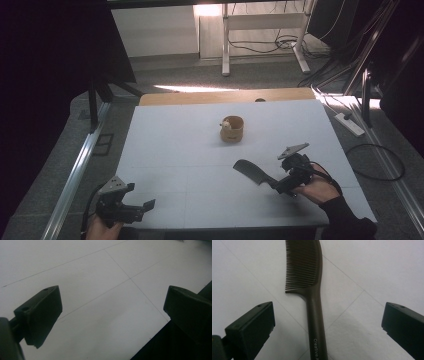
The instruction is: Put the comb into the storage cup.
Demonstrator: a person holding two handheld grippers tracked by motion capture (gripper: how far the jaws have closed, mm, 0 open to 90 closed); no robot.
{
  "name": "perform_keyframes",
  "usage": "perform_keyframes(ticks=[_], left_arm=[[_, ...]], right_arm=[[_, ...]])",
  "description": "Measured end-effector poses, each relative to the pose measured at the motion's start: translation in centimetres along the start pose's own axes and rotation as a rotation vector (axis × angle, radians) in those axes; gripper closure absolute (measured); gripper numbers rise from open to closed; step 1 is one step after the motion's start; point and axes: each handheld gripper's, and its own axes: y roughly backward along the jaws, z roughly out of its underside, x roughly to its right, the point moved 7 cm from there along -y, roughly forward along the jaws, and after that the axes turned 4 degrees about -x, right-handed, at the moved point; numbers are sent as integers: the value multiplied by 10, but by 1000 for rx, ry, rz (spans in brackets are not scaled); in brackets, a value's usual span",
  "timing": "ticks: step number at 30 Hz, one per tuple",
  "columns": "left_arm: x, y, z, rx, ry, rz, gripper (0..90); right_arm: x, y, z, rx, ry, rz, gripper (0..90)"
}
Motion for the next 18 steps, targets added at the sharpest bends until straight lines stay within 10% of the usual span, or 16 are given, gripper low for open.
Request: perform_keyframes(ticks=[18], left_arm=[[0,-1,0,-4,-3,-1,28]], right_arm=[[-2,-29,12,-93,45,10,0]])
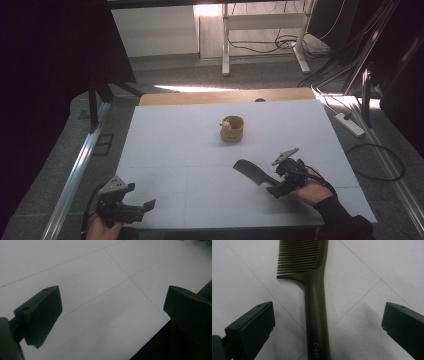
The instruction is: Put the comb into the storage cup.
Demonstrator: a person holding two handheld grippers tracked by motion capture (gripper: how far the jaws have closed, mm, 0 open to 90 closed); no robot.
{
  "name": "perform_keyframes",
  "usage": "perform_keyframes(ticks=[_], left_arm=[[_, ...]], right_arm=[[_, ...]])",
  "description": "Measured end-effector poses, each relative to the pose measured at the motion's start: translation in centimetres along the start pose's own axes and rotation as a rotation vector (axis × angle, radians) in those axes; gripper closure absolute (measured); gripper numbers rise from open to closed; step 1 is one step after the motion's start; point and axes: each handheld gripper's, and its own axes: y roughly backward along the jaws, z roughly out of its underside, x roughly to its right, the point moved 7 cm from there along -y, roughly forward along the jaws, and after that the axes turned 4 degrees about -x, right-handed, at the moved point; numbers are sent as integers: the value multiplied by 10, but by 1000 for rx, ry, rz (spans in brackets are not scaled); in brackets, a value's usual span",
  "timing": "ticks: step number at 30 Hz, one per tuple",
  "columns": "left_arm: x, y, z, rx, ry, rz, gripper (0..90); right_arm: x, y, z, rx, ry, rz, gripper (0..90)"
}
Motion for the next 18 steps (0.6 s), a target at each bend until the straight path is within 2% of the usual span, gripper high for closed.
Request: perform_keyframes(ticks=[4,7,18], left_arm=[[0,0,0,-1,-1,1,28],[0,0,0,-2,-1,2,28],[0,-1,0,-8,-4,-2,28]], right_arm=[[-1,-6,3,-27,23,-4,0],[-1,-8,4,-30,16,-16,0],[-1,-8,4,-36,6,-14,0]])
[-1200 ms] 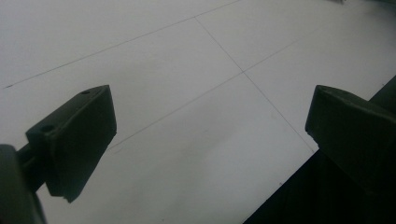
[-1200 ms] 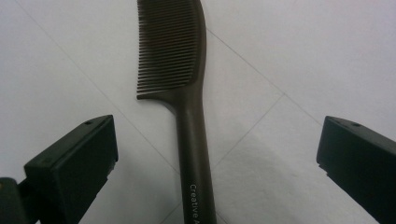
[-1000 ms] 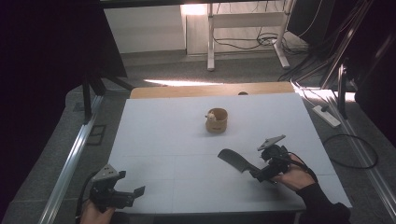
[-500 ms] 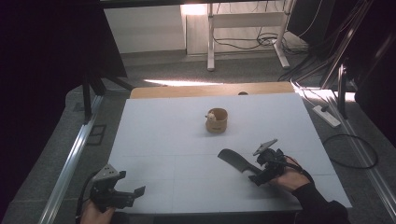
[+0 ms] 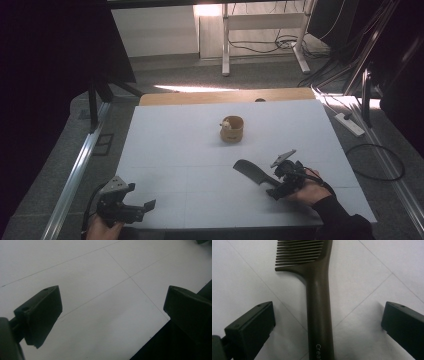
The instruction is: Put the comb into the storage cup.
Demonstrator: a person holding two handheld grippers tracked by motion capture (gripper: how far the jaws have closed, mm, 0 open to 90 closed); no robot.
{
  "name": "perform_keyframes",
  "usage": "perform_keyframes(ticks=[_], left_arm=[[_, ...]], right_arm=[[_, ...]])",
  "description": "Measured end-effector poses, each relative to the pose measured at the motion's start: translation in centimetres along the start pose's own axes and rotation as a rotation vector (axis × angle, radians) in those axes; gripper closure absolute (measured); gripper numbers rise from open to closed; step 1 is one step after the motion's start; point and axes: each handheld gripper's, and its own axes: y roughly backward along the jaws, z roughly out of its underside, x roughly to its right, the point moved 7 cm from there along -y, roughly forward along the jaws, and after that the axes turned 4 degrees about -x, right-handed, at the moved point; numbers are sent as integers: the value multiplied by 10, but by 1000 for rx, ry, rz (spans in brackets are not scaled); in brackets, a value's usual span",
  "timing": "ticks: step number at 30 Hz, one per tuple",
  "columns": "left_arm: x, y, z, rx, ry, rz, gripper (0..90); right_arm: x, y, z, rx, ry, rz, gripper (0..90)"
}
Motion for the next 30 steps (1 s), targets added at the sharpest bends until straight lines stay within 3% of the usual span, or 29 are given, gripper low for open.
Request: perform_keyframes(ticks=[5,7,16,20,30], left_arm=[[0,0,0,0,-2,0,29],[0,0,0,-1,-2,1,29],[0,0,0,-3,-5,-3,29],[0,0,0,-3,-7,-4,30],[1,0,0,-1,-9,-4,31]], right_arm=[[0,0,-1,-15,1,0,9],[-2,3,-1,-21,4,-6,67],[-4,14,-5,-18,43,-30,546],[-8,15,-5,-19,73,-40,709],[-10,15,-6,-28,79,-37,723]])
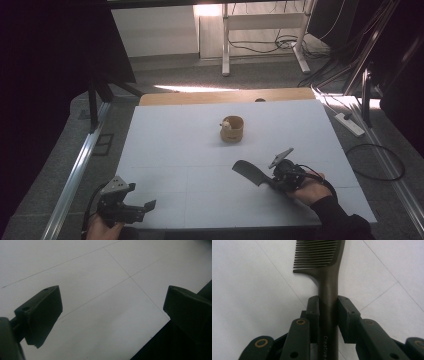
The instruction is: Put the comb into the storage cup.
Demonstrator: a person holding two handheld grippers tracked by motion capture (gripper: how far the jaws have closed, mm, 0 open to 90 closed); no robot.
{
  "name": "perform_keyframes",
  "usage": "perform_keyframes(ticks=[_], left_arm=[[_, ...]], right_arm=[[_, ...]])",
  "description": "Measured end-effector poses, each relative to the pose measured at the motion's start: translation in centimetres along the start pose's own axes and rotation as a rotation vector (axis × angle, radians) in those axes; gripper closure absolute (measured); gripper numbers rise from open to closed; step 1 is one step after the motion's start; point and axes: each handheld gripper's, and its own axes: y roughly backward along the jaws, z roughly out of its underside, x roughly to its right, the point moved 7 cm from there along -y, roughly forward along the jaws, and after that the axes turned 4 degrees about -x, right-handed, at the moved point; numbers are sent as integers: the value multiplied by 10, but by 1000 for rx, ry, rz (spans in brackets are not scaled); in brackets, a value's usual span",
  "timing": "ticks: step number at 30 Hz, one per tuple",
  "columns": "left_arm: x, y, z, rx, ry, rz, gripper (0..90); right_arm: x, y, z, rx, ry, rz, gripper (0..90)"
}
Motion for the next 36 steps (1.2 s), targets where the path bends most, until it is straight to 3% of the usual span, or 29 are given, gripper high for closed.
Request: perform_keyframes(ticks=[10,21,30,36], left_arm=[[0,3,-1,29,4,26,16],[2,7,-7,89,1,54,13],[4,6,-16,102,-51,52,9],[7,3,-24,125,-82,80,1]], right_arm=[[1,2,1,19,-21,-21,725],[0,12,-2,84,-12,-23,725],[-1,23,0,134,0,-18,724],[-4,29,1,166,11,-12,725]])
